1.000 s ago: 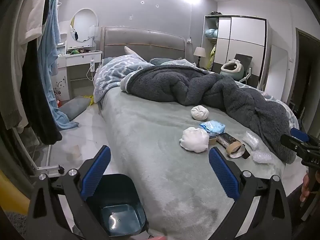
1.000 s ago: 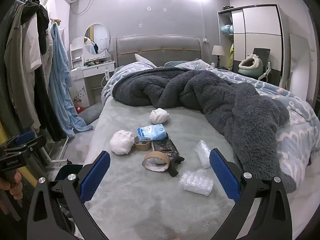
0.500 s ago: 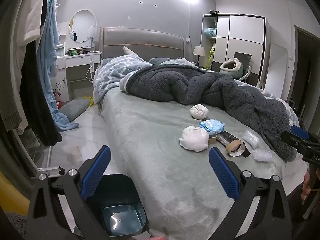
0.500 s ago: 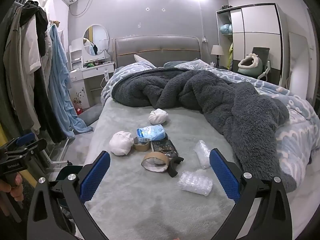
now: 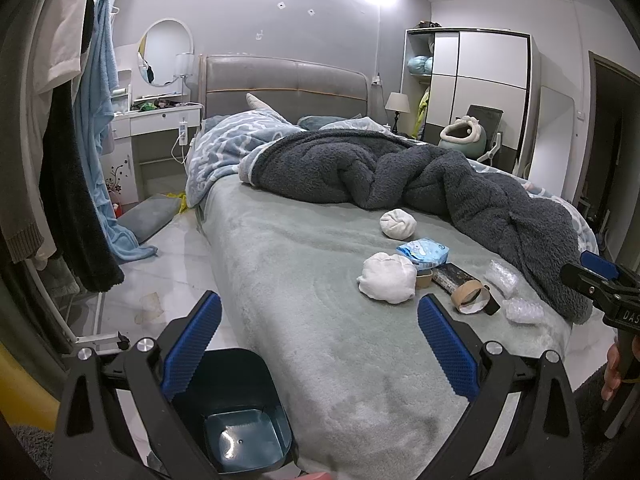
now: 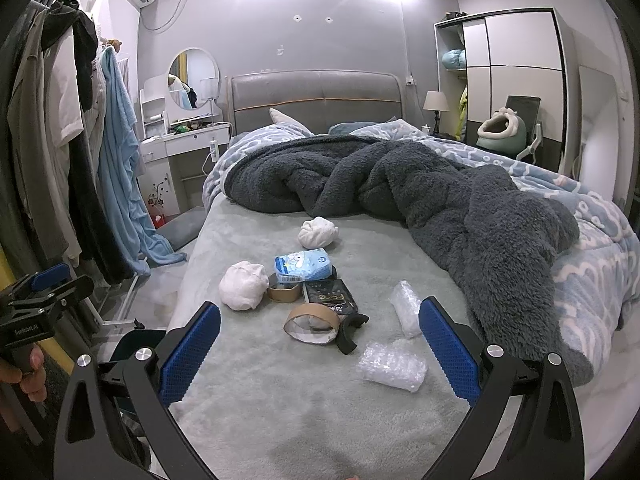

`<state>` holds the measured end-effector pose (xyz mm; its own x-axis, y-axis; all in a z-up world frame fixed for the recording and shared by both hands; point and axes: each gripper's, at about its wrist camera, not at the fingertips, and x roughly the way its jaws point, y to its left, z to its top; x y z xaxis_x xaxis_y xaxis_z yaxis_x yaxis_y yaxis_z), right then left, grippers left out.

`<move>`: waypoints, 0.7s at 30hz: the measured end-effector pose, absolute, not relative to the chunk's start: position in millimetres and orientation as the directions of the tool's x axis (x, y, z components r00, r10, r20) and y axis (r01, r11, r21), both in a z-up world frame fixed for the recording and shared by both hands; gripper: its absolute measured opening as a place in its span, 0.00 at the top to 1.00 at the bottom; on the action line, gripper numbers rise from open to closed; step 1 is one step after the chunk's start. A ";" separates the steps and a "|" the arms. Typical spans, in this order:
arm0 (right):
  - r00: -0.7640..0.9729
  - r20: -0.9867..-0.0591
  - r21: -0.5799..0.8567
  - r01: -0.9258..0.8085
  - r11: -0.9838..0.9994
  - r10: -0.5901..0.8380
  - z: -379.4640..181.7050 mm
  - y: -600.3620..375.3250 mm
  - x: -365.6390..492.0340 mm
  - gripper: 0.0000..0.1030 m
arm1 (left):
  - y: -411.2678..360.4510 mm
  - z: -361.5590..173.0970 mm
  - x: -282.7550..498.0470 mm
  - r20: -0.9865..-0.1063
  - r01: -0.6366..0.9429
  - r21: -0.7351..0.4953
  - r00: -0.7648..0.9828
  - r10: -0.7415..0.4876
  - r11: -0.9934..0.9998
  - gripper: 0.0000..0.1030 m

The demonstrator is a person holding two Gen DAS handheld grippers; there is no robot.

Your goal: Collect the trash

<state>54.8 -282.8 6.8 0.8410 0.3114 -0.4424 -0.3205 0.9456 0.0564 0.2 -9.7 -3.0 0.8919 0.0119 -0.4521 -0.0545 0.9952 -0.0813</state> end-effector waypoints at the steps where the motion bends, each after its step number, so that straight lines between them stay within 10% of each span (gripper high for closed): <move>1: 0.841 -0.442 0.055 -0.320 0.946 0.311 6.7 -282.8 54.5 0.03 | -10.1 -3.1 0.2 -0.452 -0.055 -0.082 0.892 0.012 0.995 0.03; 21: 0.842 -0.442 0.049 -0.322 0.945 0.310 9.8 -281.4 54.2 0.03 | -9.9 -3.1 0.2 -0.452 -0.054 -0.079 0.892 0.012 0.995 0.03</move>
